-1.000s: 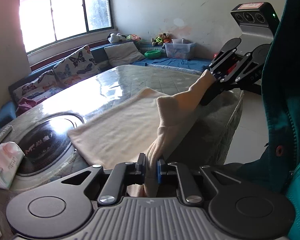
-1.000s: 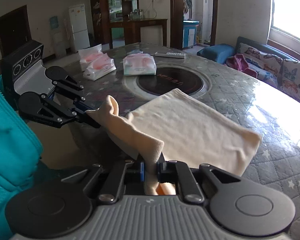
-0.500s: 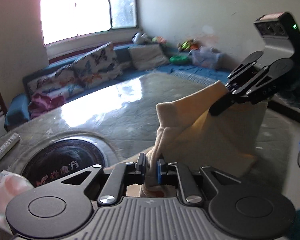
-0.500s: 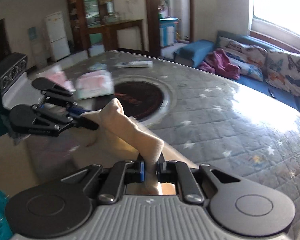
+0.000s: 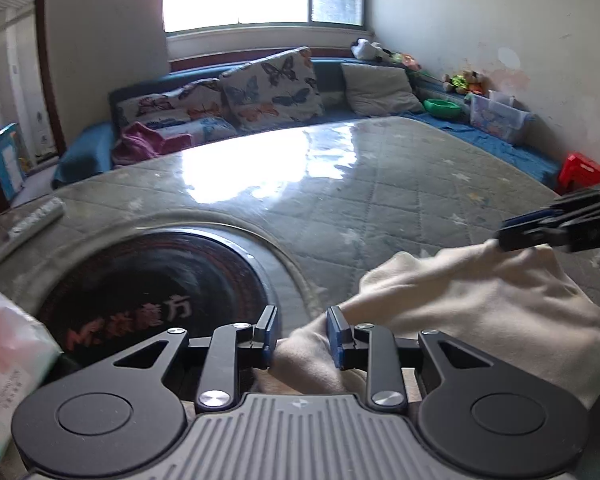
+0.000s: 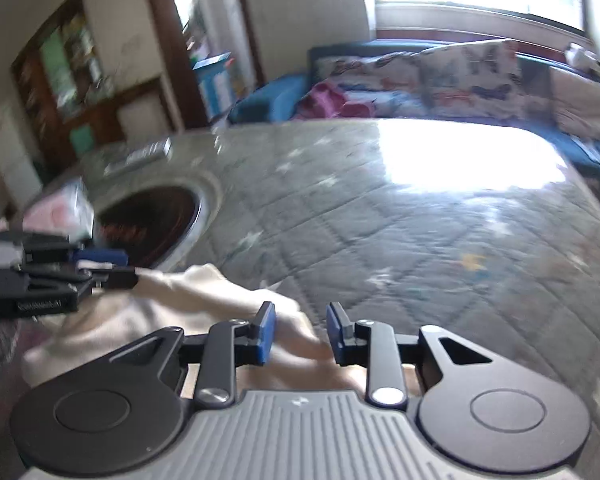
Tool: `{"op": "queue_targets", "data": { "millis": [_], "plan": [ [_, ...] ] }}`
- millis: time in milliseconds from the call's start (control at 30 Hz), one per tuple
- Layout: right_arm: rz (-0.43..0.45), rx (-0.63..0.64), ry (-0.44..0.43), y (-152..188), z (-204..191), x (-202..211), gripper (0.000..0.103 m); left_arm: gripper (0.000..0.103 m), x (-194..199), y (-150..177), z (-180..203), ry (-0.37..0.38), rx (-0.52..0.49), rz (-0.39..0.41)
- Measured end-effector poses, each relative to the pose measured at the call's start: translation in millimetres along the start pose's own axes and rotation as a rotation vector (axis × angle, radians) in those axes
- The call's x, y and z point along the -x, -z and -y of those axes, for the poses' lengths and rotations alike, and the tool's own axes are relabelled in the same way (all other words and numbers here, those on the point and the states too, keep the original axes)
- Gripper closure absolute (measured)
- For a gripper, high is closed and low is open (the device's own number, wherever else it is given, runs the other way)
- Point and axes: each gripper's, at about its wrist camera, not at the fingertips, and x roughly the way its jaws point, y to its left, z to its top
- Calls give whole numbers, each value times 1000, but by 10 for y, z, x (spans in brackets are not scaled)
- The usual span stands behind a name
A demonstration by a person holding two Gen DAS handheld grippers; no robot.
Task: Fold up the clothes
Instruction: 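Fold the shirt hem toward the collar with both grippers and lower it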
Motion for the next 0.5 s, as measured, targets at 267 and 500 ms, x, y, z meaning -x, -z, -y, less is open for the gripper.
{"op": "queue_targets", "data": {
  "millis": [267,500],
  "plan": [
    [-1,23,21,244,-3,249,80,73,358,-1,107,29,90,68],
    [-17,-61,38,285,59,159,86,73,267,42,208,54,90,23]
  ]
}}
